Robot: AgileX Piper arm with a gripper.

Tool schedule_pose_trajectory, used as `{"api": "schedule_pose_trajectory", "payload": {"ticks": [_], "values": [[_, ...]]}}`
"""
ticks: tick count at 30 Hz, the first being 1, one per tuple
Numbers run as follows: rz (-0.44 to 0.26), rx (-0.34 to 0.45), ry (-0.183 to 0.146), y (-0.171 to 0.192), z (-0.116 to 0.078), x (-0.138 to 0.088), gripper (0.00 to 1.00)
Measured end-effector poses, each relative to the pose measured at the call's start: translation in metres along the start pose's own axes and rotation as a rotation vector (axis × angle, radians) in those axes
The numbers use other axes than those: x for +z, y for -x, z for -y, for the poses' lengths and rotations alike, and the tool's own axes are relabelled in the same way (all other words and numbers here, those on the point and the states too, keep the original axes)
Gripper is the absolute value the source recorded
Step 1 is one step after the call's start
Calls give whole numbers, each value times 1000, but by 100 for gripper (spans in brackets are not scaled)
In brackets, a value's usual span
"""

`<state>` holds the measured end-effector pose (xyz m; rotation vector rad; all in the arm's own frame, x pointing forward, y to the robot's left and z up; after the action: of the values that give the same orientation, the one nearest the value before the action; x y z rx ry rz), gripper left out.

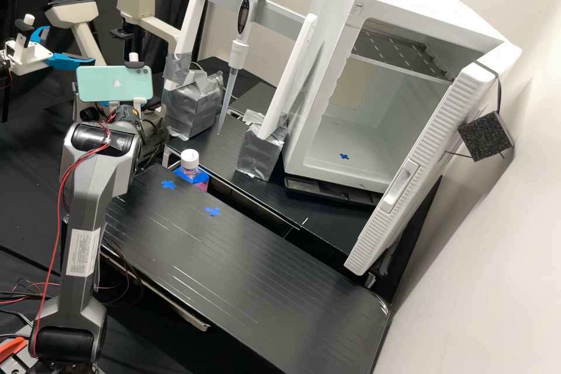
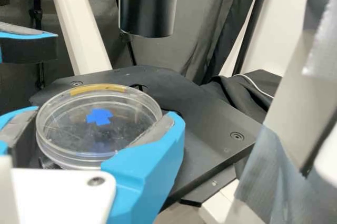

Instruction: Move the petri dish to the bench

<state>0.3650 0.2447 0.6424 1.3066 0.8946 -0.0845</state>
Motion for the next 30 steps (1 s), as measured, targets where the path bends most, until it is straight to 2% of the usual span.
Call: {"api": "schedule_pose_trajectory", "payload": {"ticks": [13,15,26,30], "values": [[4,-4,0,15,1,-3,0],[7,-7,11,19,1,-4,0],[-16,15,-5,47,1,-19,0],[-41,49,19,68,0,-26,0]]}}
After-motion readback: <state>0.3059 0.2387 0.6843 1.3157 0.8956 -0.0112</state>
